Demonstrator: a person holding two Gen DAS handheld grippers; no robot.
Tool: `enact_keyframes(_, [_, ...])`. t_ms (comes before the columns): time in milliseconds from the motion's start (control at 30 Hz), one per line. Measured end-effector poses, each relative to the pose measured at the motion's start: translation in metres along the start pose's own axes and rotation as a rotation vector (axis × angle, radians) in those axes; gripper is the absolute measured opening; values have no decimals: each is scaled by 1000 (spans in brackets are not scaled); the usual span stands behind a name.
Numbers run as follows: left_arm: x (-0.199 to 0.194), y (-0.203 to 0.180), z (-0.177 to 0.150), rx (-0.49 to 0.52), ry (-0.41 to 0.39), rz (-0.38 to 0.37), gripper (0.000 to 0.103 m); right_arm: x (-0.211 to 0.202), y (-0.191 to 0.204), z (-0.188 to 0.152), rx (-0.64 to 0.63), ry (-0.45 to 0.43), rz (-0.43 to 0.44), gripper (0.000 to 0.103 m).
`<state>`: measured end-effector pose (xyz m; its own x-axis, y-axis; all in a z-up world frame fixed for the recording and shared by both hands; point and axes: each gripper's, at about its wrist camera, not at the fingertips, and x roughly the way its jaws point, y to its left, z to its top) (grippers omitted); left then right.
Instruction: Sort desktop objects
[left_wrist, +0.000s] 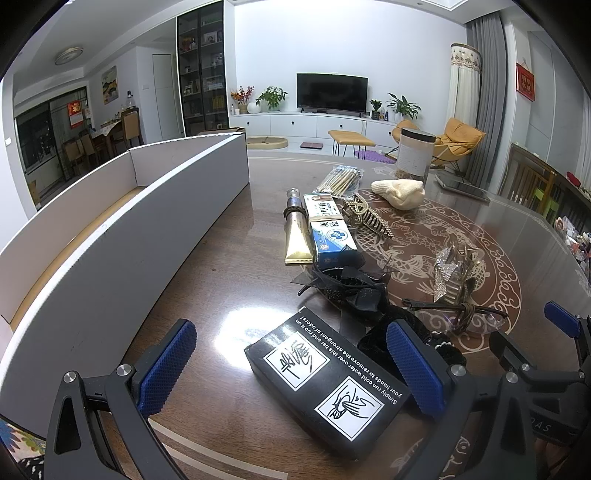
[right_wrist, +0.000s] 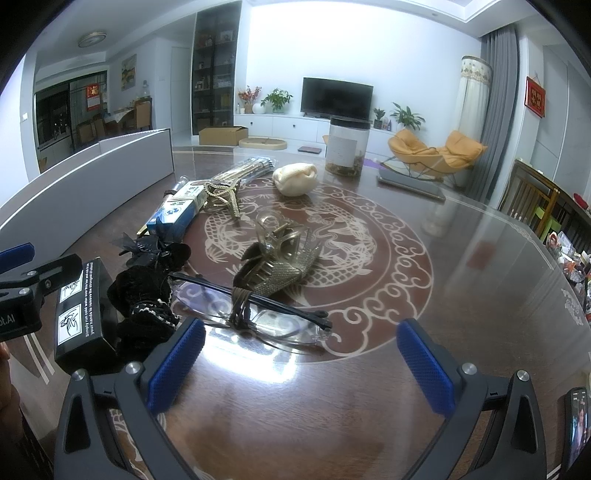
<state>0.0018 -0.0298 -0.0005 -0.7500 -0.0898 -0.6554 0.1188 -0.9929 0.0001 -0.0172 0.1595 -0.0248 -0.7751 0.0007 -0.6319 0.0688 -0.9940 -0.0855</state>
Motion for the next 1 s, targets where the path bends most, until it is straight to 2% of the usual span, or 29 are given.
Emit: enact_keyframes(1000, [0,0,0,0,1,-1,103,0,2,0,-2,-2,1,103])
